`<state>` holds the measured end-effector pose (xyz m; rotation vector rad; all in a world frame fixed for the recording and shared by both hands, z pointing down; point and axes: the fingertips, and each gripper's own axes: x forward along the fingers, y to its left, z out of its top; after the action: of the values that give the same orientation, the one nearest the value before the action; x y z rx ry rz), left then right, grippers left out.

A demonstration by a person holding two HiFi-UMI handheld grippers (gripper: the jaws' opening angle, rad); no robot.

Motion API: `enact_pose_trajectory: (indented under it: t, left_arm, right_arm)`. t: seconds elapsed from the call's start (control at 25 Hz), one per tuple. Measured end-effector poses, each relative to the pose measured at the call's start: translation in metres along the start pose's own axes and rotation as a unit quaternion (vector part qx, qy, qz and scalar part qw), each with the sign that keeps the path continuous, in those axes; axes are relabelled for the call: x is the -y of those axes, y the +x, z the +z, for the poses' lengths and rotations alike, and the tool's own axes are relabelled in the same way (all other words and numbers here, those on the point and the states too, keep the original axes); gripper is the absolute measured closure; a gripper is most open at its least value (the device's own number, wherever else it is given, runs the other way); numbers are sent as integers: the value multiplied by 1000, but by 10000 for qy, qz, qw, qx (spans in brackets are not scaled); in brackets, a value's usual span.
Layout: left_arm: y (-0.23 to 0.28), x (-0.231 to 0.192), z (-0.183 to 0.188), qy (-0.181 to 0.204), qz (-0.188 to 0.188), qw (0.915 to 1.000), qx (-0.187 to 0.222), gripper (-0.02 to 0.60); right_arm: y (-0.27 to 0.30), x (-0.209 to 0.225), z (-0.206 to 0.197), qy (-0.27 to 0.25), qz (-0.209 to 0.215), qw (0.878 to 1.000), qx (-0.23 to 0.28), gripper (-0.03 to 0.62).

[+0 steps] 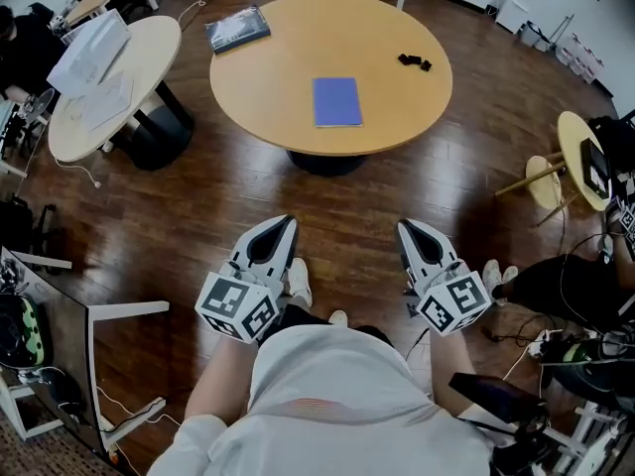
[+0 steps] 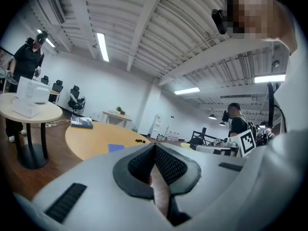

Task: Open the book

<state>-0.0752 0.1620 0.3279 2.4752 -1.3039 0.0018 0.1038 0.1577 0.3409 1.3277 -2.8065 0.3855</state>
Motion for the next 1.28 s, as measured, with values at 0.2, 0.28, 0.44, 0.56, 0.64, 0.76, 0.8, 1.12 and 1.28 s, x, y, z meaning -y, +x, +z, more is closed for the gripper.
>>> enact_pose_trajectory:
  t: [0.2, 0.28, 0.44, 0.56, 0.64, 0.76, 0.8, 1.12, 1.28]
  left_arm:
    - [35, -41, 20, 32, -174, 9998, 23, 571]
    - [46, -63, 29, 5, -195, 9998, 5, 571]
    - [66, -110, 41, -108, -253, 9996, -46, 571]
    - [80, -139, 45, -160, -346, 9992, -97, 571]
    - [89, -154, 47, -169, -408, 9989, -148, 571]
    - [102, -166, 49, -228, -514, 9982, -201, 571]
    - [106, -168, 49, -255, -548, 9980, -209, 571]
    - [149, -174, 45, -271, -570, 9972, -390, 571]
    - [180, -167, 45, -230, -394, 9981, -419, 571]
  right_arm:
    - [48, 17, 14, -84, -154, 9998, -46, 591]
    - [73, 20, 22, -117, -177, 9998, -69, 592]
    - [121, 25, 30, -171, -269, 9994, -113, 591]
    - [148, 29, 32, -208, -391, 9989, -150, 592]
    - [160, 31, 34, -223, -482, 9985, -150, 592]
    - [168, 37, 34, -212, -649, 9974, -232, 591]
    - [170, 41, 34, -208, -689, 9971, -265, 591]
    - [193, 79, 35, -141, -713, 9969, -312, 592]
    - [195, 116, 35, -52, -584, 9978, -319, 591]
